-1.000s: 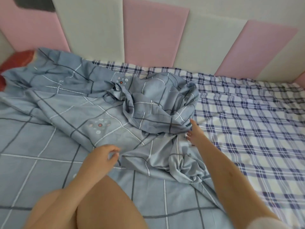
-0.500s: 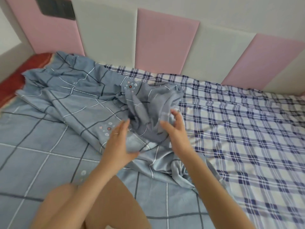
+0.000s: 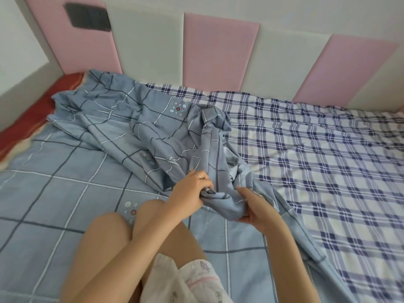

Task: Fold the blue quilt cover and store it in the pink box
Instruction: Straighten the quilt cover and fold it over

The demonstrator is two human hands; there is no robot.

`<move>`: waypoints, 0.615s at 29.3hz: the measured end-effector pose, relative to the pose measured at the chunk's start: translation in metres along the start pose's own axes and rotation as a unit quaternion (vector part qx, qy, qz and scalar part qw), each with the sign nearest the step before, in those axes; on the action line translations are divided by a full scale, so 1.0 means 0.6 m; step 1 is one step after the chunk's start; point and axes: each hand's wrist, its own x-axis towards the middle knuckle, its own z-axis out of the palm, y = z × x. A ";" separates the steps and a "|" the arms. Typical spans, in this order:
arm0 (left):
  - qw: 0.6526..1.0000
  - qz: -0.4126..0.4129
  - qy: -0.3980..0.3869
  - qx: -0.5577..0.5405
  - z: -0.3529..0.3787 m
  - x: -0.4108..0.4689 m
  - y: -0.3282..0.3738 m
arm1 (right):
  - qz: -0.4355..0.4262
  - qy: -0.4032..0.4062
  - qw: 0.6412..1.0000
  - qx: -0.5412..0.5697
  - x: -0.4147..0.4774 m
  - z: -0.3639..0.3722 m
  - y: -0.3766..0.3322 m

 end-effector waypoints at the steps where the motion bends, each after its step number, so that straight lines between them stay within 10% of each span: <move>1: 1.000 0.003 0.005 -0.009 0.004 -0.010 0.000 | 0.027 -0.033 0.999 0.013 0.005 0.003 0.010; 7: 0.999 0.034 0.006 -0.010 0.005 -0.039 0.025 | 0.086 -0.137 0.960 0.229 0.035 0.050 0.036; 13: 0.997 -0.057 -0.032 0.043 -0.026 -0.066 0.005 | -0.117 0.151 0.973 0.131 0.030 0.037 -0.033; 18: 0.987 -0.037 0.004 0.158 -0.044 -0.089 -0.035 | -0.449 0.322 0.811 -0.193 -0.004 0.002 -0.095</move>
